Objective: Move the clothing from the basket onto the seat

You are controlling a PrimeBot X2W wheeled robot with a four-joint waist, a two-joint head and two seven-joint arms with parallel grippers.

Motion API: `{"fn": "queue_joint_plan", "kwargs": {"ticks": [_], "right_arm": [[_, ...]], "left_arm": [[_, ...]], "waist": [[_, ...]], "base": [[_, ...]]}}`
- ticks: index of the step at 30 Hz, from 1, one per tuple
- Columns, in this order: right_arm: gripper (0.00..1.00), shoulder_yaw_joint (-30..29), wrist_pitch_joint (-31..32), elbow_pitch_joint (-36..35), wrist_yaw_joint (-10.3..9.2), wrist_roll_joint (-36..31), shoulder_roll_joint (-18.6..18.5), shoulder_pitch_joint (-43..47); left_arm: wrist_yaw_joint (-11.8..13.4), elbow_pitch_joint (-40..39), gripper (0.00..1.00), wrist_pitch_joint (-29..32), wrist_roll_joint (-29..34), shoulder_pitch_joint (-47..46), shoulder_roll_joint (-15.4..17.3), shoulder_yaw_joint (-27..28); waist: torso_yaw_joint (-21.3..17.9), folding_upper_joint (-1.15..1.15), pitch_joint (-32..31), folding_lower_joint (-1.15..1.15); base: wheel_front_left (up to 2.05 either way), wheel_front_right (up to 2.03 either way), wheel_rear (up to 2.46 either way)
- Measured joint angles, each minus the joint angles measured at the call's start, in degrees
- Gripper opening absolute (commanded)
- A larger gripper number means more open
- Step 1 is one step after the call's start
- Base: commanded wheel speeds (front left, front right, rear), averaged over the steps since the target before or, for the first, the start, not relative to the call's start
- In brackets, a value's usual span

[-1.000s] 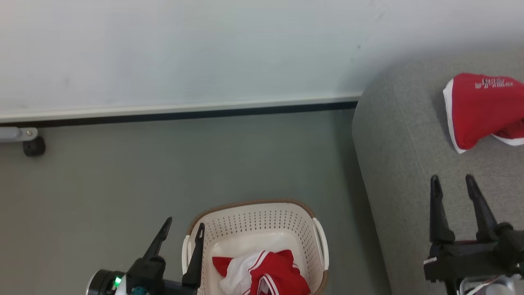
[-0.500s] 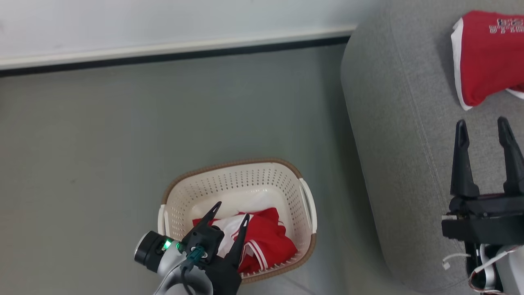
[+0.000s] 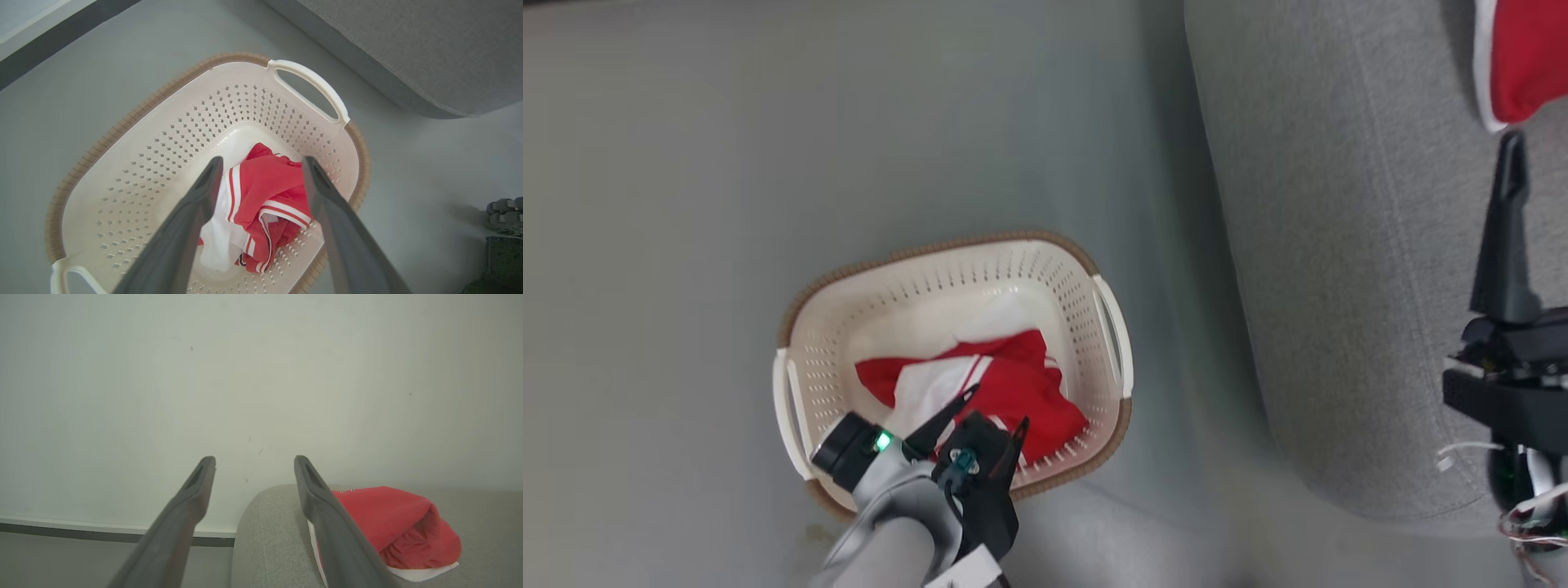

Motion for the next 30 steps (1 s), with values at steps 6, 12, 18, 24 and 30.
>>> {"fn": "queue_joint_plan", "kwargs": {"ticks": [6,12,18,24,30], "right_arm": [[1.00,-0.97,0.00,-3.09,0.00,-0.86,-0.42,-2.15],[1.00,-0.97,-0.01,-5.71,-0.01,-1.52,-0.37,-4.38],[1.00,-1.08,-0.02,-6.44,-0.01,-2.04,-0.11,-6.91],[1.00,-0.85,-0.02,-5.88,-0.01,-2.37,0.37,-8.22],[1.00,-0.21,-0.02,-5.42,-0.01,-2.81,1.14,-8.84]], "left_arm": [[0.09,3.70,1.00,1.05,0.87,-4.35,-0.13,-0.71],[0.52,7.03,1.00,2.60,1.34,-8.92,-0.18,-0.90],[1.11,10.36,1.00,2.82,1.96,-11.93,-0.19,-0.77],[2.09,13.24,1.00,2.27,2.16,-13.42,-0.20,-0.20],[2.92,15.18,0.79,1.41,2.59,-15.47,-0.16,0.29]], "waist": [[-0.76,0.00,5.24,0.00],[-1.37,0.00,10.46,0.00],[-1.82,0.00,15.43,0.00],[-2.00,0.00,18.57,0.00],[-2.19,0.00,19.25,-0.01]], "base": [[0.00,0.00,0.00],[0.00,0.00,0.00],[0.00,0.00,0.00],[0.00,0.00,0.00],[0.00,0.00,0.00]]}}
